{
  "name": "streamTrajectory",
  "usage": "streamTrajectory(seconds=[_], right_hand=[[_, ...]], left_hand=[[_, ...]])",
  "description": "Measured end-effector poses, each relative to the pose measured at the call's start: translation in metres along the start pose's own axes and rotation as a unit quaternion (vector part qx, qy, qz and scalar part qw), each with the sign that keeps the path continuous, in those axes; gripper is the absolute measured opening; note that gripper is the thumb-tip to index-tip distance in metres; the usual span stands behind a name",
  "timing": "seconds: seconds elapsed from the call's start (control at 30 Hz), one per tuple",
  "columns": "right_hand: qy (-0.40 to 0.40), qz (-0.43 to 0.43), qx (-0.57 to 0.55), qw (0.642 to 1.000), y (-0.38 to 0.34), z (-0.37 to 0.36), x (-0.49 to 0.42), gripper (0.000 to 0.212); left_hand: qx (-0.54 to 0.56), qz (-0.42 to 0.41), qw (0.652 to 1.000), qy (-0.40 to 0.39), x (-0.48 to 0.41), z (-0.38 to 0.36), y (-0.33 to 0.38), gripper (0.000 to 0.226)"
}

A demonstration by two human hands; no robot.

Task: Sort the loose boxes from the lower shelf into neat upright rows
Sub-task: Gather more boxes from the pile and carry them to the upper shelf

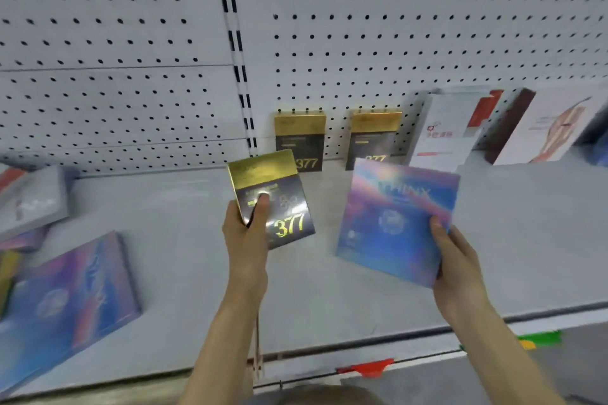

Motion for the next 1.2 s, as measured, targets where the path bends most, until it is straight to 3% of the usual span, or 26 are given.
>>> streamTrajectory(seconds=[0.07,0.2,0.27,0.33,0.4,0.47,0.87,1.0,1.07,1.13,1.2], right_hand=[[0.030,0.012,0.014,0.999,0.003,0.004,-0.017,0.036],[0.093,0.039,0.054,0.993,0.009,0.014,-0.039,0.025],[0.100,0.041,0.048,0.993,0.017,0.017,-0.044,0.028],[0.111,0.041,0.053,0.992,0.021,0.021,-0.046,0.024],[0.114,0.042,0.065,0.990,0.021,0.024,-0.051,0.018],[0.118,0.044,0.070,0.990,0.021,0.024,-0.055,0.017],[0.132,0.030,0.045,0.990,0.028,0.026,-0.058,0.020],[0.128,0.024,0.033,0.991,0.026,0.025,-0.054,0.015],[0.116,0.018,0.013,0.993,0.026,0.024,-0.053,0.018],[0.108,0.007,-0.003,0.994,0.027,0.025,-0.052,0.022],[0.100,0.003,-0.012,0.995,0.025,0.026,-0.053,0.020]], left_hand=[[-0.035,-0.013,0.998,-0.044,-0.032,-0.015,0.003,0.007],[-0.096,-0.030,0.988,-0.116,-0.086,-0.040,0.002,0.021],[-0.158,-0.056,0.978,-0.121,-0.104,-0.041,0.003,0.022],[-0.293,-0.106,0.945,-0.099,-0.116,-0.039,0.012,0.025],[-0.436,-0.147,0.886,-0.056,-0.123,-0.035,0.023,0.037],[-0.488,-0.151,0.859,-0.027,-0.127,-0.030,0.026,0.044],[-0.442,-0.108,0.890,-0.037,-0.135,-0.036,0.013,0.054],[-0.406,-0.113,0.906,0.035,-0.114,-0.029,0.024,0.061],[-0.336,-0.158,0.925,0.081,-0.082,-0.029,0.033,0.045],[-0.295,-0.187,0.936,0.045,-0.049,-0.049,0.028,0.027],[-0.293,-0.155,0.941,-0.068,-0.031,-0.083,0.004,0.023]])
Point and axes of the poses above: each hand's wrist, its own x-axis away from the middle knuckle, its own z-axis out of the back of the hand, y = z × x, the point moved 9 cm from there along -x, towards the middle knuckle, and after that the axes turned 10 degrees about -y, right-handed, at the moved point
